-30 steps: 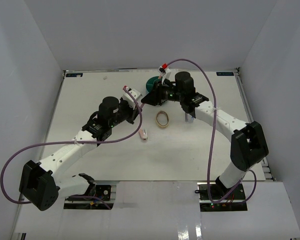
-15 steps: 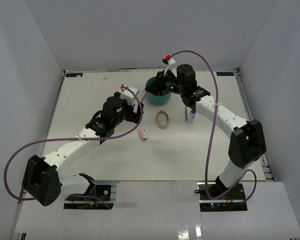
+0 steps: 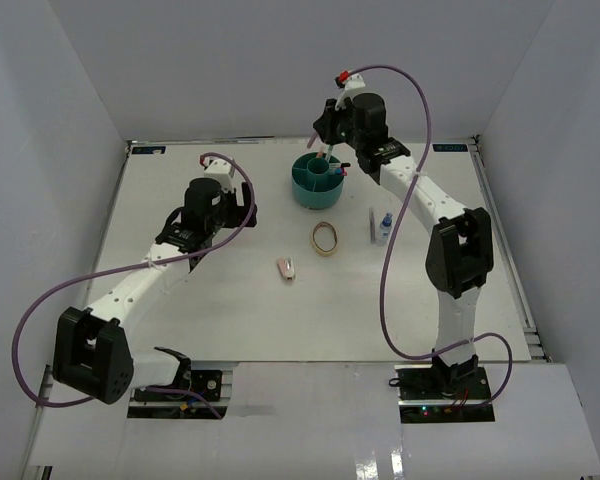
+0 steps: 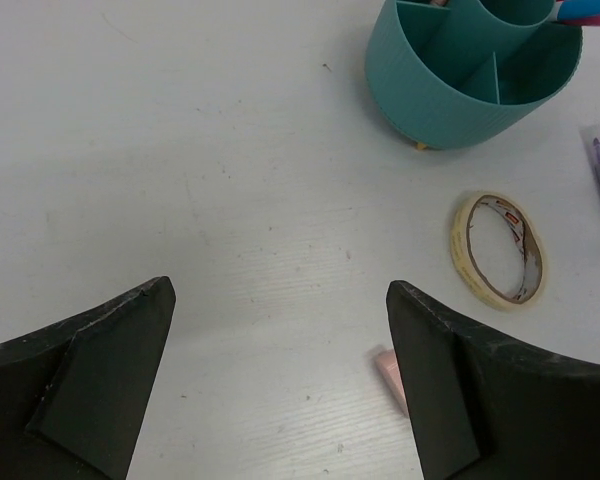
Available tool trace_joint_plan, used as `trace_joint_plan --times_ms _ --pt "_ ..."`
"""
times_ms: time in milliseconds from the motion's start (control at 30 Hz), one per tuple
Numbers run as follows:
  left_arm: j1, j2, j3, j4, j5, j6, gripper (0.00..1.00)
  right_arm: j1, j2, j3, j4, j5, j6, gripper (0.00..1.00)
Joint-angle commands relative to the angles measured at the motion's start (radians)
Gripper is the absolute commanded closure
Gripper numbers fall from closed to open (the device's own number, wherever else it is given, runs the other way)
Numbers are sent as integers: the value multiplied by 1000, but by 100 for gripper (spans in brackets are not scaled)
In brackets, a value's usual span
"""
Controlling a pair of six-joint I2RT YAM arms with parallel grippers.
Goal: Sort the stationery into containers
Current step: Place the pen in the storage box.
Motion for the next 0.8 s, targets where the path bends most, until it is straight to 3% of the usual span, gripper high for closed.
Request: trace_joint_plan --times_ms 0,233,467,500,633,767 --pt "-3 -6 37 -29 26 -23 2 -16 67 88 7 36 -16 92" --pt "-3 -17 32 -23 33 -19 2 -25 196 186 7 -46 1 92" --pt "-3 -20 32 -24 41 -11 2 -25 262 200 2 -93 23 85" --pt "-3 -20 34 -24 41 -11 2 -25 264 198 -1 -96 26 83" --pt "-3 -21 32 -24 46 -10 2 -25 250 174 -4 -88 13 57" --pt "-3 -21 32 -24 55 -8 2 -25 161 125 -13 -59 -17 41"
